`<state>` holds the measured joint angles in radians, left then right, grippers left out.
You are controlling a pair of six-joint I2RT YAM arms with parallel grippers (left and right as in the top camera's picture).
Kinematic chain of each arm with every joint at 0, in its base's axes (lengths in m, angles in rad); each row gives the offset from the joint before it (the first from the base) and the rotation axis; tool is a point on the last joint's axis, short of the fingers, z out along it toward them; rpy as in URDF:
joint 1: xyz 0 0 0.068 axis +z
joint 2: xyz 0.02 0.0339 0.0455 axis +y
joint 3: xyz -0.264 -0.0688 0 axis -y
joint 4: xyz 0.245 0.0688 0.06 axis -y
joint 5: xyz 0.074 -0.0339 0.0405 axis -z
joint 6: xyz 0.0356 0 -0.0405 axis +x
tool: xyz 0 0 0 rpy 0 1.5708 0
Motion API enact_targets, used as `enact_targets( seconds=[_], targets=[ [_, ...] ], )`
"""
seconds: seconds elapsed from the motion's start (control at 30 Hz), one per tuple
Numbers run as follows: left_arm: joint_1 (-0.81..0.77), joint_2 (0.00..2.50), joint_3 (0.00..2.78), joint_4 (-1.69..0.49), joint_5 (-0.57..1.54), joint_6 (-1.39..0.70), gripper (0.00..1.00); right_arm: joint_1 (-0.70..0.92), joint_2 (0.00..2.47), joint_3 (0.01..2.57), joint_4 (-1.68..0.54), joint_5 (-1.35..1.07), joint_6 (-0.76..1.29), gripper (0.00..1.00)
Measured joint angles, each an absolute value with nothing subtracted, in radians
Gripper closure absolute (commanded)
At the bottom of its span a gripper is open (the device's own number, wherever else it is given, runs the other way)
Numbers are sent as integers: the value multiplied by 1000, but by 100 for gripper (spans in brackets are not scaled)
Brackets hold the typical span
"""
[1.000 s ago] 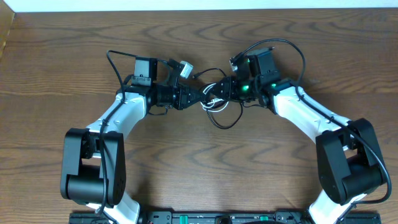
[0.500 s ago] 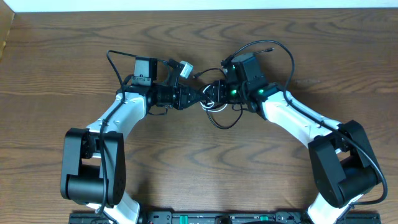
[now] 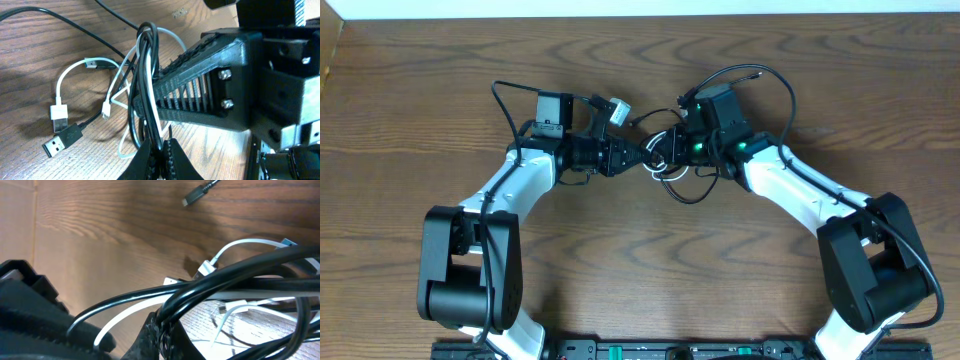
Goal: Untangle cables
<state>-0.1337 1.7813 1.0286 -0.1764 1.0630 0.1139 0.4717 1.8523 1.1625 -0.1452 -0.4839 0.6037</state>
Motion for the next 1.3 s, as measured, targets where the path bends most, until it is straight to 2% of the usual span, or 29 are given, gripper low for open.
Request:
enact_targets(
  seconds=[0.5,0.7,0.77,0.87,1.03,1.17,1.3],
  targets=[
    [-134,1781,1029,-176,1003,114,92,282,1852,1162,-26,-953,529,99],
    [-134,1781,1029,-176,987,113,93,268,1852,1162,-23,-1036,514,98],
    [-134,1781,1029,-176,985,113,92,270,1852,1162,-46,-1031,512,95],
    [-134,1781,1029,-176,984,112,93,282,1852,1162,-91,-987,511,80],
    [-134,1781,1029,-177,981,111,93,350,1852,1162,-146,-838,507,63],
    [-134,1781,1029,-176,981,109,93,424,1852,1162,-148,-700,504,58],
    [-134,1781,1029,-176,977,109,92,466,1852,1162,-148,-598,505,57]
  ],
)
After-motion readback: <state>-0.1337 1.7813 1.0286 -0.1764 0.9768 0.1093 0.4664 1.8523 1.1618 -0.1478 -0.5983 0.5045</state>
